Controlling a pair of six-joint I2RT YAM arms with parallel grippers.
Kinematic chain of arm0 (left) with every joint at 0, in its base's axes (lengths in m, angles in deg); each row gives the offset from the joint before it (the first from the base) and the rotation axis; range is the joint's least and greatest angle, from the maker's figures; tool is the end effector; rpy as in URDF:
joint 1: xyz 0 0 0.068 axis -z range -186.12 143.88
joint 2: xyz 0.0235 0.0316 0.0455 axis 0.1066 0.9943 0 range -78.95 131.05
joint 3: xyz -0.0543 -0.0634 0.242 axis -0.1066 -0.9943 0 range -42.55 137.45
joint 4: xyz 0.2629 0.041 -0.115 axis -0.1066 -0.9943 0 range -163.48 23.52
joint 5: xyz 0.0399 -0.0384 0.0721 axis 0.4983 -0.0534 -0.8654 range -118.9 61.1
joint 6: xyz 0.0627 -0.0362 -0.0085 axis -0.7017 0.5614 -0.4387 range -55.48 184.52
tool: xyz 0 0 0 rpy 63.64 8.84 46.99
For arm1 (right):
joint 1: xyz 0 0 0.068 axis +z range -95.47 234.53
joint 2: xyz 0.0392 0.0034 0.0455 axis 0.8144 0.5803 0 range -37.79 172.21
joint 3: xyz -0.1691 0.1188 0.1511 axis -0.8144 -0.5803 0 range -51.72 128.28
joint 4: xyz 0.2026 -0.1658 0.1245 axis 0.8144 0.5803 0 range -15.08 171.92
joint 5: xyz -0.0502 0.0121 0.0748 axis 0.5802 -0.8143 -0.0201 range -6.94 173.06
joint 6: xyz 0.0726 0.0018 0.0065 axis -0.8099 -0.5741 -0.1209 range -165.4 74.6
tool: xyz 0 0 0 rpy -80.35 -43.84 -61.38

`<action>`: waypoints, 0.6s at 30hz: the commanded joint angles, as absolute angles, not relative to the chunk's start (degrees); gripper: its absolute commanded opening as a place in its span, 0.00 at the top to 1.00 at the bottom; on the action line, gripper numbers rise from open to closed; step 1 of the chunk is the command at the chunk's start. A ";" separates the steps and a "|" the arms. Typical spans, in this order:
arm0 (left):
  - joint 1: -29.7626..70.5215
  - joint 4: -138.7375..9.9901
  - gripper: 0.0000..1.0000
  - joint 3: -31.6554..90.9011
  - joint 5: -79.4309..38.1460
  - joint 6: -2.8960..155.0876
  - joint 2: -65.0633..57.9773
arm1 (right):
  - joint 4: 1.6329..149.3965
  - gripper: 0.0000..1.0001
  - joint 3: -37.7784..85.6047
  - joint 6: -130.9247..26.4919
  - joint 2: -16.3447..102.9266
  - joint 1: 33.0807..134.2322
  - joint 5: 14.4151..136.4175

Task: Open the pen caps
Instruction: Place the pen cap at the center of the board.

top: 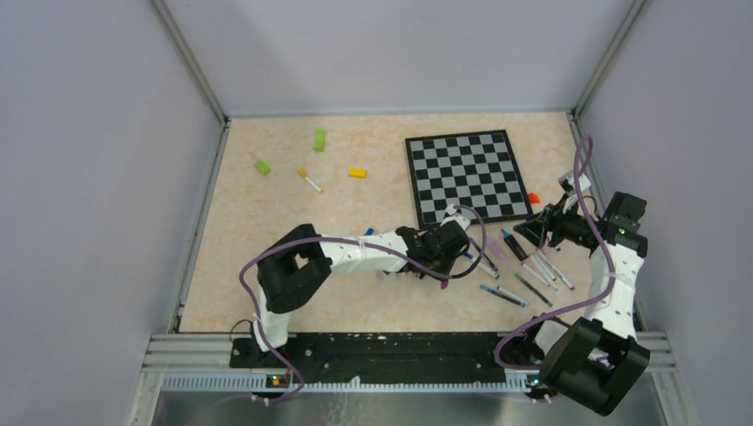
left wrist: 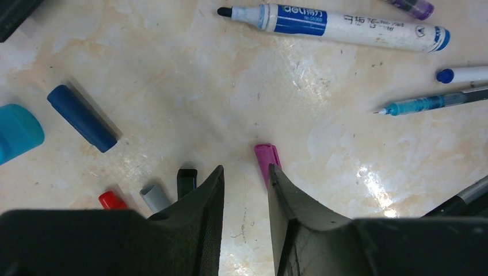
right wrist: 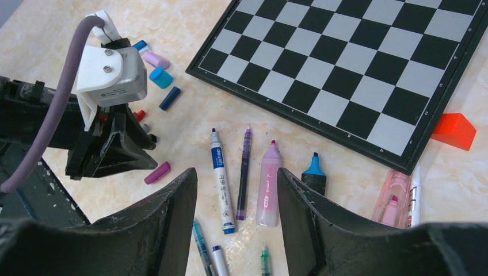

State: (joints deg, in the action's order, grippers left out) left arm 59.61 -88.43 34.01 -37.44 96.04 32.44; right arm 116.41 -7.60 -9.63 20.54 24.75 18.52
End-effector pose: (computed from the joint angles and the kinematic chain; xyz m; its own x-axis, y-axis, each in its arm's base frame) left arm 0.1904 -0.4005 0.1231 -0.7471 0.3989 -0.5318 0.5602 0.8084 -0.1805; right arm 0.2254 -0.0658 0.2313 -0.4484 -0.0330 -0.8932 -0.6042 0.7477 0.2756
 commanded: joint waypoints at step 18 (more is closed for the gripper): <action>44.52 -70.26 0.01 12.75 -53.99 83.50 -4.59 | 113.20 0.48 -8.94 -8.04 19.14 24.84 16.70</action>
State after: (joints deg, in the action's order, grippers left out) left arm 53.56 -77.55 18.55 -54.97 84.92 1.30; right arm 115.80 -8.32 -9.39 20.21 24.75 18.46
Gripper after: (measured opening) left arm 0.968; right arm 0.519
